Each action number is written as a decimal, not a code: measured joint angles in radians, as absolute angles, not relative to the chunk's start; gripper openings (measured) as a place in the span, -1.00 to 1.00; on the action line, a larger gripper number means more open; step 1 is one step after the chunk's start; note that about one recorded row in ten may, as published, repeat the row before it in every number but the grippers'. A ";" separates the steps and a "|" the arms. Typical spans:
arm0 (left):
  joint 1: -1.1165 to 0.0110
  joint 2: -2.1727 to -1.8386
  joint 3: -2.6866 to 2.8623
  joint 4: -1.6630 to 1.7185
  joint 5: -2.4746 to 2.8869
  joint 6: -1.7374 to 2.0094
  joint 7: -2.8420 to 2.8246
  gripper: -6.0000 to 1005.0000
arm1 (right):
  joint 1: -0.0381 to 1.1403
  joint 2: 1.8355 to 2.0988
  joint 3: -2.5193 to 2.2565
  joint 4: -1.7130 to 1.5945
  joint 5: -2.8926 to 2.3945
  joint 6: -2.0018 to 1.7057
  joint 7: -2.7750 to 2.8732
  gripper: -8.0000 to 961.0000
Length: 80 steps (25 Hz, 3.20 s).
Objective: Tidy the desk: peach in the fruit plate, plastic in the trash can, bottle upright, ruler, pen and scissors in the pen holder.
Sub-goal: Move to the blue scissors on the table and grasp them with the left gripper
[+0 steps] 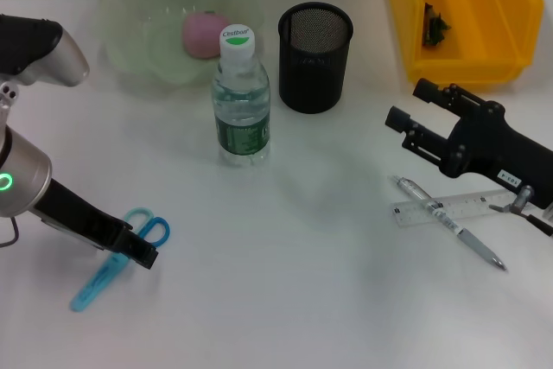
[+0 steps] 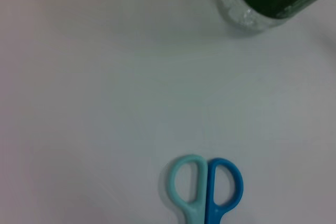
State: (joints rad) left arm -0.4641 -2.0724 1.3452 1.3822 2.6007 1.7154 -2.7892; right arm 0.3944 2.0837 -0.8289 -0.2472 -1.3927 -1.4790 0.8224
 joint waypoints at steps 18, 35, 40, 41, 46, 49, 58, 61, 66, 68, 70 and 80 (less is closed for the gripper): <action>-0.526 -2.074 1.361 1.306 2.675 1.678 -2.811 0.47 | 0.422 2.084 -0.807 -0.228 -1.393 -1.454 0.830 0.36; -0.565 -2.074 1.391 1.252 2.678 1.664 -2.816 0.45 | 0.433 2.085 -0.805 -0.217 -1.383 -1.442 0.833 0.36; -0.577 -2.075 1.392 1.248 2.709 1.667 -2.822 0.45 | 0.433 2.085 -0.805 -0.217 -1.373 -1.442 0.833 0.36; -0.581 -2.075 1.393 1.246 2.714 1.669 -2.825 0.44 | 0.433 2.085 -0.805 -0.217 -1.372 -1.442 0.833 0.36; -0.586 -2.075 1.397 1.243 2.714 1.672 -2.827 0.44 | 0.434 2.085 -0.805 -0.212 -1.371 -1.435 0.833 0.36; -0.597 -2.076 1.430 1.239 2.722 1.677 -2.845 0.43 | 0.435 2.085 -0.805 -0.210 -1.371 -1.429 0.833 0.36; -0.609 -2.078 1.443 1.239 2.724 1.686 -2.857 0.42 | 0.436 2.085 -0.805 -0.209 -1.370 -1.425 0.833 0.36; -0.615 -2.079 1.449 1.231 2.724 1.685 -2.859 0.42 | 0.437 2.085 -0.805 -0.209 -1.370 -1.421 0.833 0.36; -0.620 -2.079 1.454 1.212 2.724 1.680 -2.862 0.41 | 0.441 2.085 -0.805 -0.207 -1.370 -1.414 0.833 0.36; -0.620 -2.079 1.455 1.211 2.724 1.680 -2.863 0.41 | 0.442 2.085 -0.805 -0.207 -1.370 -1.414 0.833 0.36; -0.620 -2.079 1.456 1.211 2.724 1.680 -2.864 0.41 | 0.443 2.085 -0.805 -0.207 -1.370 -1.414 0.833 0.36; -0.620 -2.078 1.471 1.214 2.724 1.677 -2.864 0.40 | 0.443 2.086 -0.805 -0.205 -1.370 -1.414 0.833 0.36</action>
